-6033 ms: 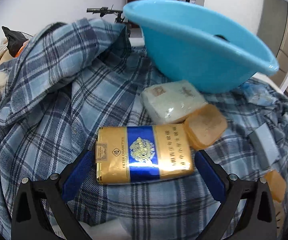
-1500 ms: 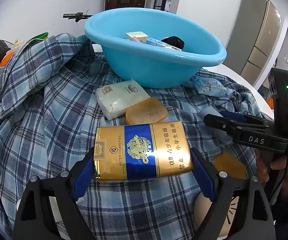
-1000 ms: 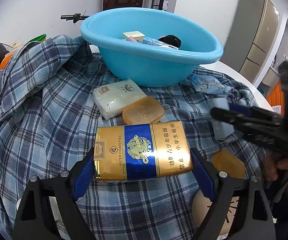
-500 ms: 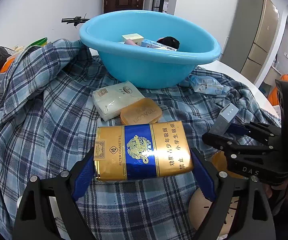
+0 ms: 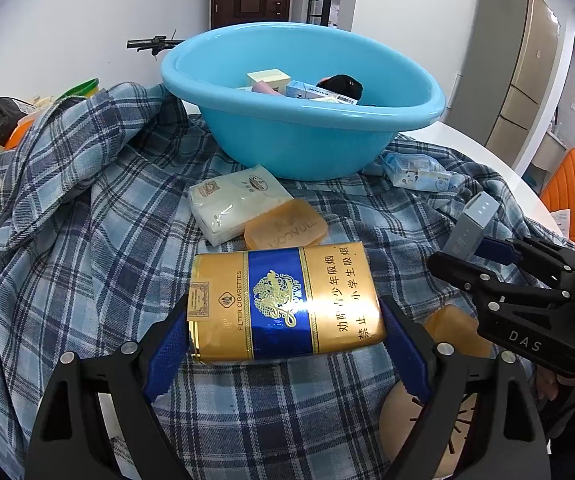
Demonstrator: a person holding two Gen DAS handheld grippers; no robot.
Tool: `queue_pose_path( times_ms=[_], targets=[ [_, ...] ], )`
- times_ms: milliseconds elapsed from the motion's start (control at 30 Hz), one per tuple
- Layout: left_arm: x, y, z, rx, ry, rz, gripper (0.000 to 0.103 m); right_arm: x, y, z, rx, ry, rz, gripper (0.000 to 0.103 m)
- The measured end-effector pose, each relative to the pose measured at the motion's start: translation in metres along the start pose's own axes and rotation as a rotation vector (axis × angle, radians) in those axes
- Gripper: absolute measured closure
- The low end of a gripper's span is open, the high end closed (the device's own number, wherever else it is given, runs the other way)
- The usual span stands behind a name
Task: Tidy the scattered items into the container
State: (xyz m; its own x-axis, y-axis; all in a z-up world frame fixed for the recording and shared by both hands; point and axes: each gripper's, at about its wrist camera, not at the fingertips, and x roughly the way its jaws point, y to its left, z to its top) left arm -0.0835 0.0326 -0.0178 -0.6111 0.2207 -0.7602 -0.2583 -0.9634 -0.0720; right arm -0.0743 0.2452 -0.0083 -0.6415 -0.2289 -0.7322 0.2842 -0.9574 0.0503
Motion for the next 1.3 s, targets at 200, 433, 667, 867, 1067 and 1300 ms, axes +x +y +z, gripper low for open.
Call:
queue_pose_path(
  times_ms=[200, 433, 667, 867, 1067, 1300],
  targets=[
    [-0.010, -0.001, 0.012, -0.020, -0.055, 0.053, 0.013, -0.021, 0.000, 0.011, 0.021, -0.065, -0.026, 0.055],
    [-0.043, -0.008, 0.037, -0.006, -0.180, 0.073, 0.013, -0.070, 0.006, 0.035, 0.019, -0.208, -0.022, 0.055],
    [-0.117, -0.010, 0.074, -0.009, -0.390, 0.115, 0.013, -0.149, 0.021, 0.067, -0.014, -0.431, -0.016, 0.055],
    [-0.169, -0.019, 0.078, -0.017, -0.532, 0.097, 0.013, -0.204, 0.037, 0.068, -0.033, -0.589, -0.024, 0.055],
    [-0.178, -0.024, 0.077, 0.002, -0.533, 0.081, 0.013, -0.213, 0.046, 0.065, -0.052, -0.606, -0.029, 0.055],
    [-0.161, -0.023, 0.103, -0.009, -0.558, 0.121, 0.013, -0.198, 0.039, 0.089, -0.059, -0.600, -0.050, 0.055]
  ],
)
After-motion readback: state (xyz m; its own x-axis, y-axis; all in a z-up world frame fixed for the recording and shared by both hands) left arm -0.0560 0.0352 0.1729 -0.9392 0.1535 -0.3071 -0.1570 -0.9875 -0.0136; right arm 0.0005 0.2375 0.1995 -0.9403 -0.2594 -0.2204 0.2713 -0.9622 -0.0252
